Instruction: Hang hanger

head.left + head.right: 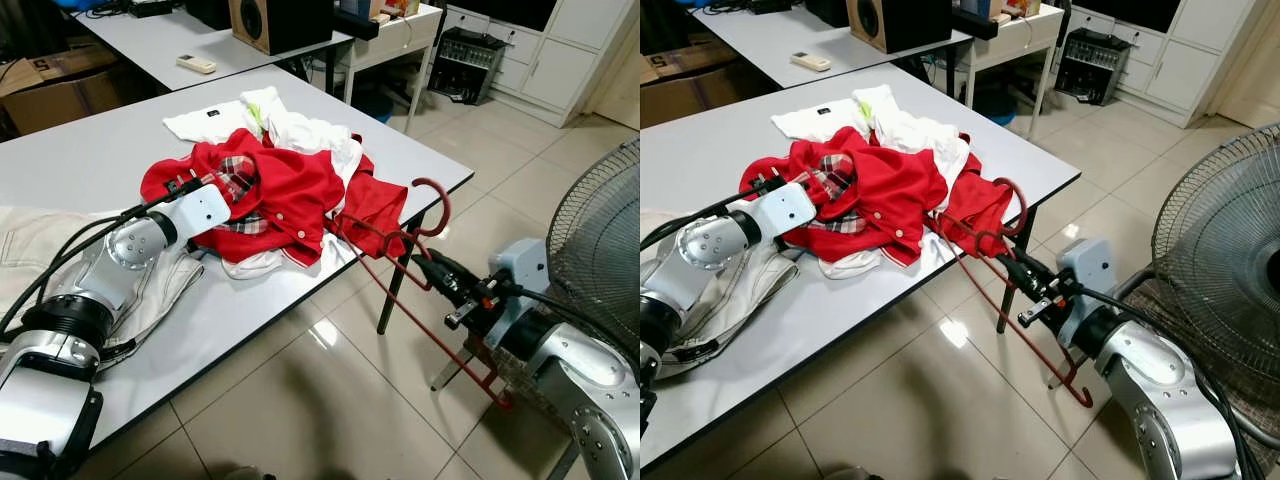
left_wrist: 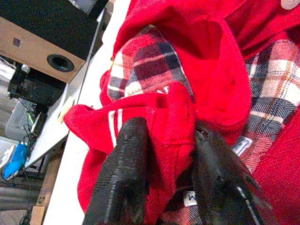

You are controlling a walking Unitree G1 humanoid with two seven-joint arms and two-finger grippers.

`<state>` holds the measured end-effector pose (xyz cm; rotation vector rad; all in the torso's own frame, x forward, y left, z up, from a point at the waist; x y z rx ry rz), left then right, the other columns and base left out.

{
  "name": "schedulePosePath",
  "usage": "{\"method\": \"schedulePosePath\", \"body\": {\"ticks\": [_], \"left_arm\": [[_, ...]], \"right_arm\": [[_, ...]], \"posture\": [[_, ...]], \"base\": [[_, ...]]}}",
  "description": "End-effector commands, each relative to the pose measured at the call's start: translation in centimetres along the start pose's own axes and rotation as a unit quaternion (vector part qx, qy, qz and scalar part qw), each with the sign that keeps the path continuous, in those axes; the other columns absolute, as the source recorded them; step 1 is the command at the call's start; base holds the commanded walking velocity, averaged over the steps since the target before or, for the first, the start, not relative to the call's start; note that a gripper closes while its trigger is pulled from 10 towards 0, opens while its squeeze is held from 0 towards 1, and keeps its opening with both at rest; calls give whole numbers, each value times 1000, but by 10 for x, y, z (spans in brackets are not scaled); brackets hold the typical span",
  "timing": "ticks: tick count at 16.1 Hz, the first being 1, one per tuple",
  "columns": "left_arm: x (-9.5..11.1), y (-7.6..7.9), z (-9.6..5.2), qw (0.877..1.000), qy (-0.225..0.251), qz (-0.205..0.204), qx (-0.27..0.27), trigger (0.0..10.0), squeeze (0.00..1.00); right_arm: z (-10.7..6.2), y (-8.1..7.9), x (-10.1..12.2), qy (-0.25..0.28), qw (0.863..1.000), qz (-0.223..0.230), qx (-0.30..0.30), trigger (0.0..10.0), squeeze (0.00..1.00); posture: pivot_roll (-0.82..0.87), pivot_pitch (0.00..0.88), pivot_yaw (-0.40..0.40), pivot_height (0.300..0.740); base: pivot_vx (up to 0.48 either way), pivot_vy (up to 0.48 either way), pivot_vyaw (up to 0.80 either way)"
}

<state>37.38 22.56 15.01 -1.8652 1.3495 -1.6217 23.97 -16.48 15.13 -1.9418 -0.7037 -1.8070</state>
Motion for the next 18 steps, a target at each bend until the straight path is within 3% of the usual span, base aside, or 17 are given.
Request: {"method": "schedulePosePath", "body": {"ticks": [1,3,5,8,10,12,13,15,17,18], "left_arm": [[7,-8,3,1000,8,-10,8,0,0],[10,-14,4,998,17,-63,24,0,0],[20,-24,7,986,47,-154,47,0,0],[36,-39,7,968,86,-223,69,0,0],[47,-49,4,968,103,-217,66,0,0],[51,-58,1,968,108,-217,71,0,0],[52,-63,-1,969,107,-210,76,0,0],[55,-75,-5,971,101,-198,89,0,0],[63,-89,-7,966,113,-207,108,0,0],[71,-93,-6,962,126,-218,104,0,0]], "right_arm": [[-2,-6,3,1,1000,-1,27,10000,0],[-5,-15,8,5,998,10,69,10000,0],[-5,-23,21,40,992,52,108,10000,0],[6,-35,20,40,989,62,126,10000,0],[11,-41,16,10,990,34,139,10000,0],[12,-42,11,-66,985,-54,150,10000,0],[9,-35,11,-108,979,-96,143,10000,0],[-2,9,20,-161,973,-160,38,10000,0],[-15,27,41,-140,974,-177,3,10000,0],[-18,20,59,-80,982,-166,30,10000,0]], "posture": [[-150,0,-7,740],[-145,0,-9,740],[-140,0,-7,740],[-129,0,1,740],[-102,0,6,740],[-81,0,16,740],[-79,0,27,740],[-82,0,44,740],[-89,0,56,740],[-89,0,56,740]], "base": [[0,0,0],[0,0,0],[0,0,0],[0,0,0],[0,0,0],[0,0,0],[0,0,0],[0,0,0],[0,0,0],[0,0,0]]}}
Point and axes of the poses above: a point about 5 cm out from each wrist's last joint towards the gripper, its own z axis pointing out of the wrist towards the gripper, its own x axis along the axis of the wrist's last joint, y = z × x, the point moved 1 cm from there along z, pointing out of the wrist towards the gripper, and after that the axes turned 4 degrees about -z, right-handed, at the moved point
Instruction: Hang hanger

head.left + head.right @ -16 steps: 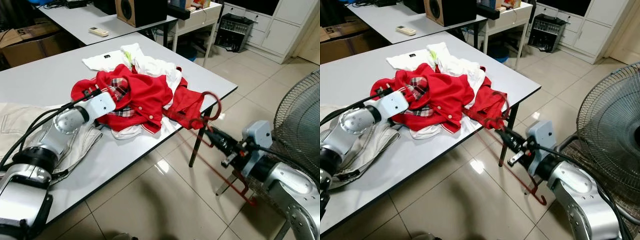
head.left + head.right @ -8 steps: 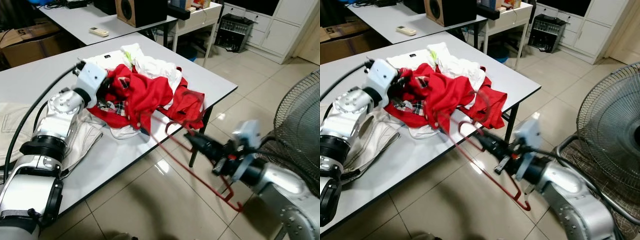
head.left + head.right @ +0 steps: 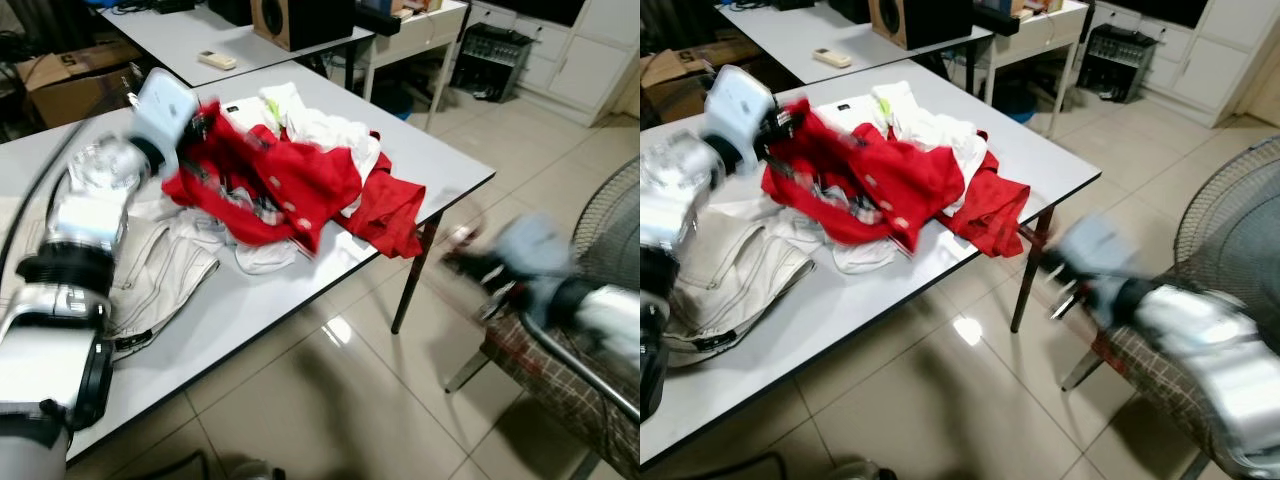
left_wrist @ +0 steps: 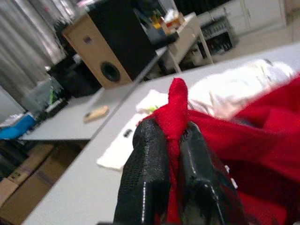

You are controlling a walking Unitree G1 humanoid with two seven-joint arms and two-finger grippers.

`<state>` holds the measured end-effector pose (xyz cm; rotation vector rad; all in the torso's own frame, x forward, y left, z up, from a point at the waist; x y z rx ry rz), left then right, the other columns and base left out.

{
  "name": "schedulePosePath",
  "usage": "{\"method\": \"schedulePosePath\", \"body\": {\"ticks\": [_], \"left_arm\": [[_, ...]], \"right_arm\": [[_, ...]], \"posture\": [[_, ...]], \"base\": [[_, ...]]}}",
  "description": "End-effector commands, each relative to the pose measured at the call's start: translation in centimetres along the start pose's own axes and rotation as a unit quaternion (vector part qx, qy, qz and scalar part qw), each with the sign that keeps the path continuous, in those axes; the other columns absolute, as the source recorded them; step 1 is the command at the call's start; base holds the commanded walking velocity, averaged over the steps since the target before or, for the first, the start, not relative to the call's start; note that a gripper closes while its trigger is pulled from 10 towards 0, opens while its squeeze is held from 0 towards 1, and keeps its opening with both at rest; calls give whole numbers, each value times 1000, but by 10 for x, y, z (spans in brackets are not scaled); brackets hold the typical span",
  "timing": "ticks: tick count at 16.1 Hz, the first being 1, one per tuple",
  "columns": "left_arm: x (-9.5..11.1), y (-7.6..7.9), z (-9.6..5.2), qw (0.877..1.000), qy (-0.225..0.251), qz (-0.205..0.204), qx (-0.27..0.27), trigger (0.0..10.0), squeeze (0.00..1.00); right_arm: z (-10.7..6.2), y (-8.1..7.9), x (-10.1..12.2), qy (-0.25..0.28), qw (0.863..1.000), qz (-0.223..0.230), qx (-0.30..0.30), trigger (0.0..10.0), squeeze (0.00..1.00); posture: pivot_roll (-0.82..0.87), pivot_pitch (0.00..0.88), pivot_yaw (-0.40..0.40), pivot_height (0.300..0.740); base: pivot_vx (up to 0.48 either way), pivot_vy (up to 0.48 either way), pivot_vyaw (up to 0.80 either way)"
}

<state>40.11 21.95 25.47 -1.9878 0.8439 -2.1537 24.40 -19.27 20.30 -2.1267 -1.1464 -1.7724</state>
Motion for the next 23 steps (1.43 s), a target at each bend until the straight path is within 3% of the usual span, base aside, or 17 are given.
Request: {"method": "schedulePosePath", "body": {"ticks": [1,3,6,8,11,15,20,22,23], "left_arm": [[14,0,4,1000,20,-11,-6,0,0],[26,4,9,998,44,-33,-13,0,0],[28,4,12,999,39,-32,-6,0,0],[29,7,14,998,39,-41,-20,0,0],[30,9,14,998,36,-46,-31,0,0],[30,12,12,998,36,-50,-35,0,0],[29,19,9,997,38,-55,-29,0,0],[31,25,8,997,44,-58,-40,0,0],[32,26,8,996,45,-58,-40,0,0]], "right_arm": [[-7,-8,25,79,996,-1,37,10000,0],[-12,-18,42,127,989,10,74,10000,0],[-10,-18,47,132,988,12,76,10000,0],[5,-23,40,127,988,42,81,10000,0],[40,-25,22,107,988,94,65,10000,0],[76,-33,10,83,987,113,72,10000,0],[91,-51,10,66,988,84,109,10000,0],[100,-45,7,56,993,85,61,10000,0],[103,-40,6,58,991,112,31,10000,0]], "posture": [[-96,0,66,740],[-101,0,69,740],[-107,0,71,740],[-105,0,73,740],[-87,0,76,740],[-56,0,67,740],[-50,0,57,740],[-59,0,57,740],[-59,0,57,740]], "base": [[0,0,0],[0,0,0],[0,0,0],[0,0,0],[0,0,0],[0,0,0],[0,0,0],[0,0,0],[0,0,0]]}}
Point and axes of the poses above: a point about 5 cm out from each wrist's last joint towards the gripper, its own z axis pointing out of the wrist towards the gripper, its own x axis along the axis of the wrist's last joint, y = z × x, the point moved 1 cm from there along z, pointing out of the wrist towards the gripper, and after that the axes turned 4 degrees about -z, right-handed, at the moved point
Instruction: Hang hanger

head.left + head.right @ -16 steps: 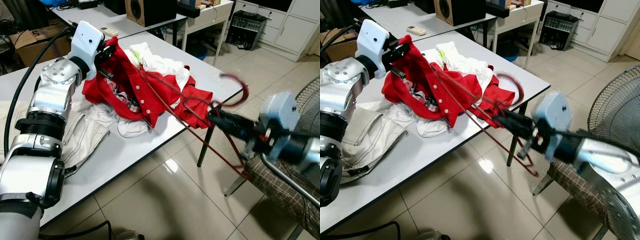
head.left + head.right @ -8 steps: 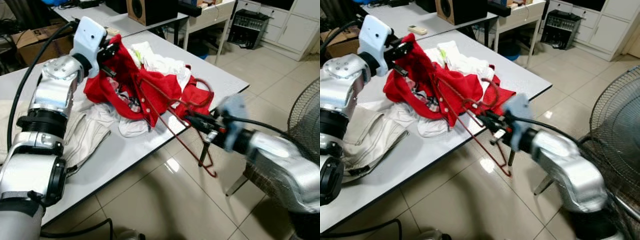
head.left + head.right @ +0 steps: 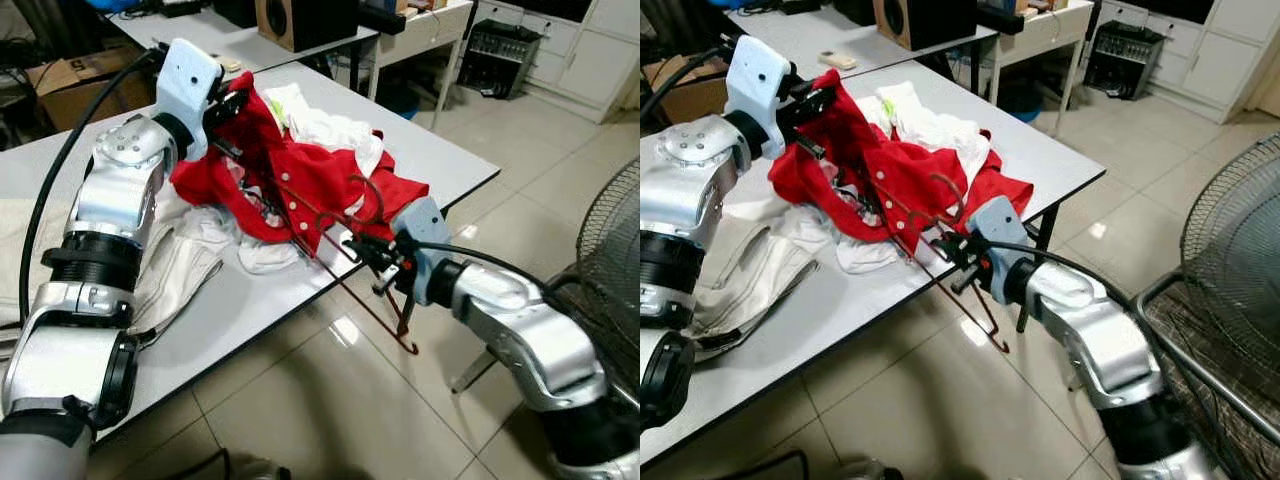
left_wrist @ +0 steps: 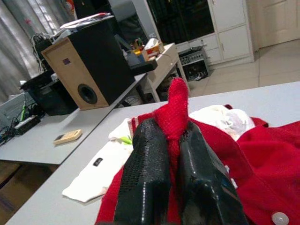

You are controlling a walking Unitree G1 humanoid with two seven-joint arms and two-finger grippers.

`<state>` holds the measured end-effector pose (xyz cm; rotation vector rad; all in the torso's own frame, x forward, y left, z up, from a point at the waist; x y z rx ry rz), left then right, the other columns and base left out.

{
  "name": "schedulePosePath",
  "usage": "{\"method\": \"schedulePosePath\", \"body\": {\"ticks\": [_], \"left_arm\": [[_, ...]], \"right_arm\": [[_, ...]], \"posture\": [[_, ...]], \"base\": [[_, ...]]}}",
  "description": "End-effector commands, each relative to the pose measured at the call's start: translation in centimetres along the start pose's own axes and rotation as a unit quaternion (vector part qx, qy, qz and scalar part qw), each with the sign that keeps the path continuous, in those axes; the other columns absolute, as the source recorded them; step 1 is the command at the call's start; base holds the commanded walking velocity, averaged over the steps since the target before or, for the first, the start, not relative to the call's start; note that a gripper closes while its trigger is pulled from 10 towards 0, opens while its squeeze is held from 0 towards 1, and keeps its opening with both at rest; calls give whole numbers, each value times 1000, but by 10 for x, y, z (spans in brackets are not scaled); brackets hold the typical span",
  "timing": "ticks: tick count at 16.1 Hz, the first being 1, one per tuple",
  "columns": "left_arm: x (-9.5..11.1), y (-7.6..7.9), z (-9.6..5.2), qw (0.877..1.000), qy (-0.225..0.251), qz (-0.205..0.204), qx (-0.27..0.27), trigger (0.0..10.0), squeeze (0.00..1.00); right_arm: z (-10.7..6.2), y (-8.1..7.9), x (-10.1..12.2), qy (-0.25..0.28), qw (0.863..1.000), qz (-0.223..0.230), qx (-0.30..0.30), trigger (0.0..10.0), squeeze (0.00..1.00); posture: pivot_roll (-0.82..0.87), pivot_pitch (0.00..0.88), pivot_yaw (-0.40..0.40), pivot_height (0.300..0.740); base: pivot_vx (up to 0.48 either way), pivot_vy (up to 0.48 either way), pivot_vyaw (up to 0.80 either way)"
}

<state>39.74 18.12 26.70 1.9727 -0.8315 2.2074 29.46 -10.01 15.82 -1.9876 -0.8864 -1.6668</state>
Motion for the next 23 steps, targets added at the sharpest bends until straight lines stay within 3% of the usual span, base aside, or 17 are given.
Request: {"method": "schedulePosePath", "body": {"ticks": [1,3,6,7,8,10,11,13,15,17,18,20,23], "left_arm": [[7,-2,-3,1000,13,0,9,0,0],[9,-7,-5,1000,16,3,22,0,0],[12,-16,-8,999,17,13,47,0,0],[14,-24,-11,997,16,21,66,0,0],[14,-24,-11,997,16,21,66,0,0],[15,-33,-14,996,15,27,85,0,0],[16,-34,-14,996,16,28,88,0,0],[16,-36,-14,995,16,29,90,0,0],[17,-37,-14,995,19,38,88,0,0],[22,-32,-14,997,37,42,62,0,0],[20,-25,-17,998,38,43,35,0,0],[11,-18,-21,998,27,37,31,0,0],[3,-14,-31,999,28,7,44,0,0]], "right_arm": [[2,13,4,33,994,88,-57,10000,0],[4,14,-7,49,977,197,-58,10000,0],[-1,-1,-17,56,957,283,-2,10000,0],[-11,-10,-20,74,940,332,19,10000,0],[-11,-10,-20,74,940,332,19,10000,0],[-29,-7,-37,73,916,395,-23,10000,0],[-32,-4,-40,72,909,408,-39,10000,0],[-39,16,-37,104,892,432,-85,10000,0],[-42,45,-7,188,873,441,-92,10000,0],[-36,56,10,216,861,455,-75,10000,0],[-28,53,7,195,863,462,-63,10000,0],[-20,43,-2,160,871,461,-54,10000,0],[-13,35,-10,141,865,480,-41,10000,0]], "posture": [[-59,0,57,740],[-61,0,56,740],[-53,0,52,740],[-54,0,52,740],[-54,0,52,740],[-61,0,56,740],[-62,0,56,740],[-72,0,59,740],[-81,0,57,740],[-72,0,37,740],[-70,0,33,740],[-59,0,20,740],[-48,0,7,740]], "base": [[0,0,0],[0,0,0],[0,0,0],[0,0,0],[0,0,0],[0,0,0],[0,0,0],[0,0,0],[0,0,0],[0,0,0],[0,0,0],[0,0,0],[0,0,0]]}}
Point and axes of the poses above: a point about 5 cm out from each wrist's last joint towards the gripper, its own z axis pointing out of the wrist towards the gripper, its own x axis along the axis of the wrist's last joint, y = z × x, the point moved 1 cm from there along z, pointing out of the wrist towards the gripper, and after that the axes turned 4 degrees about -z, right-handed, at the moved point
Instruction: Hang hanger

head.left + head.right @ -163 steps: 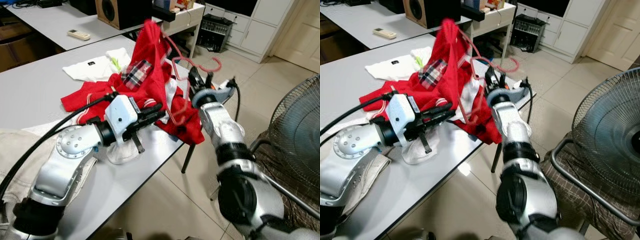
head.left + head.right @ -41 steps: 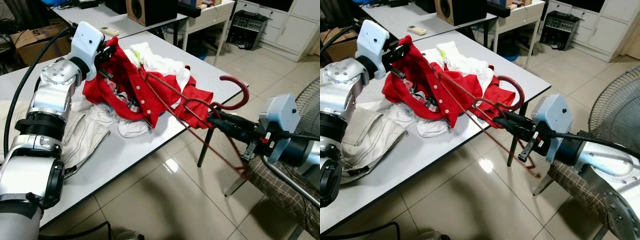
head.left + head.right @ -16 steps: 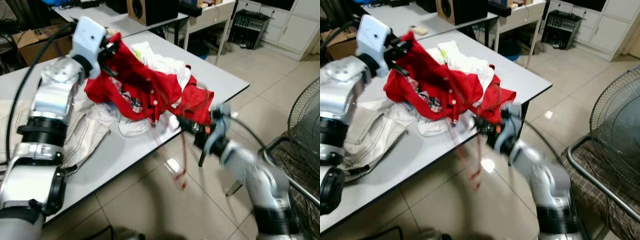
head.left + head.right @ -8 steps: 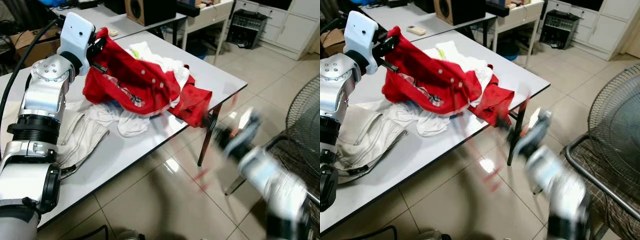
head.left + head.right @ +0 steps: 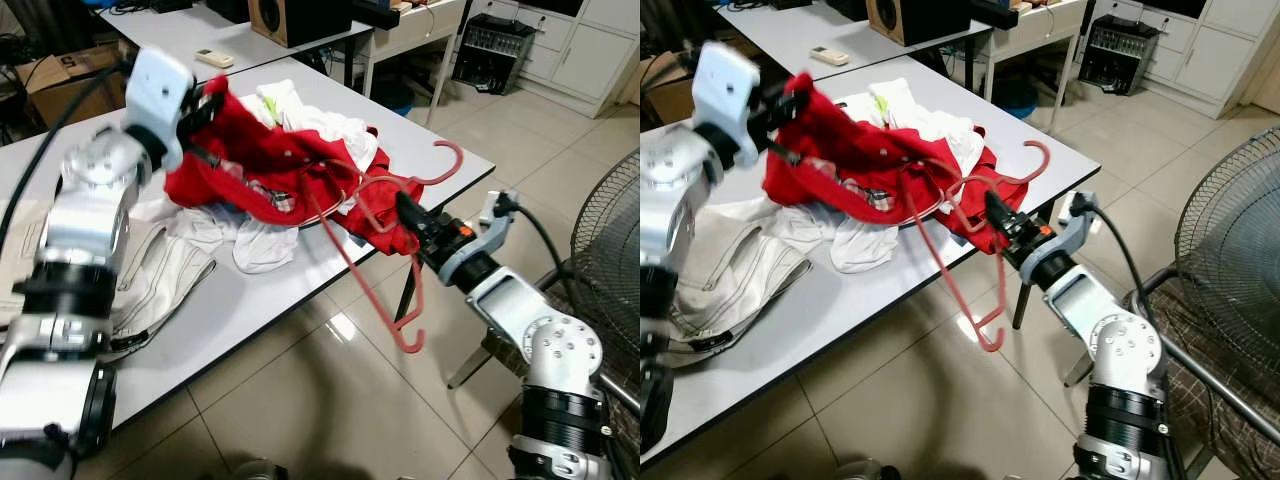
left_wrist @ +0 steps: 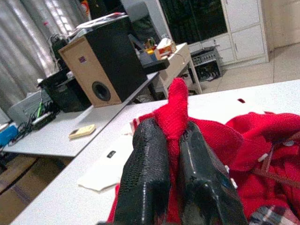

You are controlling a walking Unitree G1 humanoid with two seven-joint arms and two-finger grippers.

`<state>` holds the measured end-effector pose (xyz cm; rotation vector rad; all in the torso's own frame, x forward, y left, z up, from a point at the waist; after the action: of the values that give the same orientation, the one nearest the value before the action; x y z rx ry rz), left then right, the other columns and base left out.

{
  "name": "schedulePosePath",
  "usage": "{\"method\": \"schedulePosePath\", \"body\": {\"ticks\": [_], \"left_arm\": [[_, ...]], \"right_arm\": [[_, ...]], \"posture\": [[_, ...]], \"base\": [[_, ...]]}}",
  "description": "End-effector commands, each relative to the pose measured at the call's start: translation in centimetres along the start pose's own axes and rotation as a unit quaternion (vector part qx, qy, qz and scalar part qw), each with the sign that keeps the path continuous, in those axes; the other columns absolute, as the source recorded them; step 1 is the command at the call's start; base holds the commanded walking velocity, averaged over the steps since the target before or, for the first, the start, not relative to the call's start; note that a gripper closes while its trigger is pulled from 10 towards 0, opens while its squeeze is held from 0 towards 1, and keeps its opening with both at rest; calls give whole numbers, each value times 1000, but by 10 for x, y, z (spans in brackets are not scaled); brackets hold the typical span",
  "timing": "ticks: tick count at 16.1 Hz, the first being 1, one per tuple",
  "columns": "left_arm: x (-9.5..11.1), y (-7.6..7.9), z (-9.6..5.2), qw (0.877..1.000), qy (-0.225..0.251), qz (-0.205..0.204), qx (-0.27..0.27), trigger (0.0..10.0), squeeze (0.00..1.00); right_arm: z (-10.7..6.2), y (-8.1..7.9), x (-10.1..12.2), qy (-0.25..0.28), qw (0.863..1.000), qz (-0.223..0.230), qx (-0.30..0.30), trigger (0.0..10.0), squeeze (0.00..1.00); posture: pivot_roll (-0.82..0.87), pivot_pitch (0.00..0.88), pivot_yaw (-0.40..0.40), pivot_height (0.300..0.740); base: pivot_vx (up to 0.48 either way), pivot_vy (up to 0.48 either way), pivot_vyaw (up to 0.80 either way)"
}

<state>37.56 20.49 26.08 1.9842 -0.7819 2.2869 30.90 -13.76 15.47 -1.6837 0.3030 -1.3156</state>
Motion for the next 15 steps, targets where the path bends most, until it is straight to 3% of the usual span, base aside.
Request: {"method": "schedulePosePath", "body": {"ticks": [1,3,4,7,10,13,15], "left_arm": [[11,-1,-3,1000,26,-12,2,0,0],[15,0,0,999,42,-22,-1,0,0],[26,0,5,997,63,-39,-4,0,0],[33,3,6,996,65,-49,-18,0,0],[23,1,3,1000,24,-11,-15,0,0],[-6,-2,-10,993,-64,88,-46,0,0],[-15,16,-21,987,-94,59,-116,0,0]], "right_arm": [[5,3,-7,-21,1000,9,-6,10000,0],[13,4,-11,-37,999,11,-7,10000,0],[22,-4,-14,-56,998,-4,15,10000,0],[29,-4,-25,-85,995,-43,20,10000,0],[39,-8,-1,16,999,-4,31,10000,0],[40,-13,23,114,991,49,52,10000,0],[47,-4,25,148,987,59,16,10000,0]], "posture": [[-47,0,6,740],[-49,0,9,740],[-48,0,12,740],[-49,0,19,740],[-43,0,29,740],[-29,0,33,740],[-13,0,33,740]], "base": [[0,0,0],[0,0,0],[0,0,0],[0,0,0],[0,0,0],[0,0,0],[0,0,0]]}}
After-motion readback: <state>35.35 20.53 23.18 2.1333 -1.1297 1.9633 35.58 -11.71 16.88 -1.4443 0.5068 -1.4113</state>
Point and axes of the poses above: a point about 5 cm out from each wrist's last joint towards the gripper, its own z axis pointing out of the wrist towards the gripper, its own x axis along the axis of the wrist's last joint, y = z × x, the point moved 1 cm from there along z, pointing out of the wrist towards the gripper, and after that the axes turned 4 degrees about -z, right-handed, at the moved point
